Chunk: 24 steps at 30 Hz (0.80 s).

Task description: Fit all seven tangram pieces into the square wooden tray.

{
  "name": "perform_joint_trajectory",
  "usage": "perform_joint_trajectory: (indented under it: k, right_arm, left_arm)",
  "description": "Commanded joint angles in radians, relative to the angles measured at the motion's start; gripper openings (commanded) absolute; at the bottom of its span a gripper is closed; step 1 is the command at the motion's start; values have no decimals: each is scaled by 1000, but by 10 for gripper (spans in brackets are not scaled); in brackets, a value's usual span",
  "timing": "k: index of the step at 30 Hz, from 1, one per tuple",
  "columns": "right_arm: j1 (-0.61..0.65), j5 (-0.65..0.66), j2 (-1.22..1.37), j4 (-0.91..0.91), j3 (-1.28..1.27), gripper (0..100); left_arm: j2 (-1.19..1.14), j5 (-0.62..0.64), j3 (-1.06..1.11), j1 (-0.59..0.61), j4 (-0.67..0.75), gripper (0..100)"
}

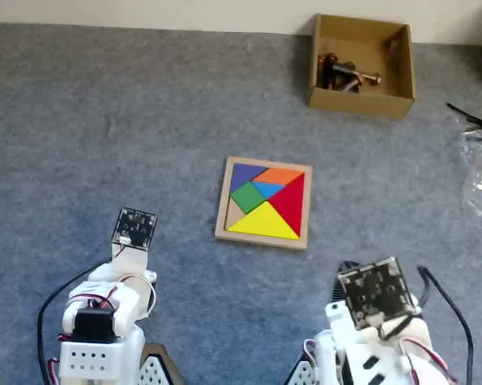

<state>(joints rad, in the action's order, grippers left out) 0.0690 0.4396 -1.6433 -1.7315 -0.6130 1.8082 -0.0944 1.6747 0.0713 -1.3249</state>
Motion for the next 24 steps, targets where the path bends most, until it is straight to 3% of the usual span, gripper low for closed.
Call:
perform_joint_trajectory:
  k: [1,7,20,24]
  right_arm:
    - [-36,12,-54,28,-28,5]
    - [-38,66,-197,24,-153,5]
    - [-35,63,-194,45,-245,5]
    - [-35,61,-194,166,-334,5]
  left_arm:
    - [5,9,21,-24,-3,5]
    - [5,9,21,-24,-3,5]
    - [5,9,21,-24,-3,5]
    - [5,9,21,-24,-3,5]
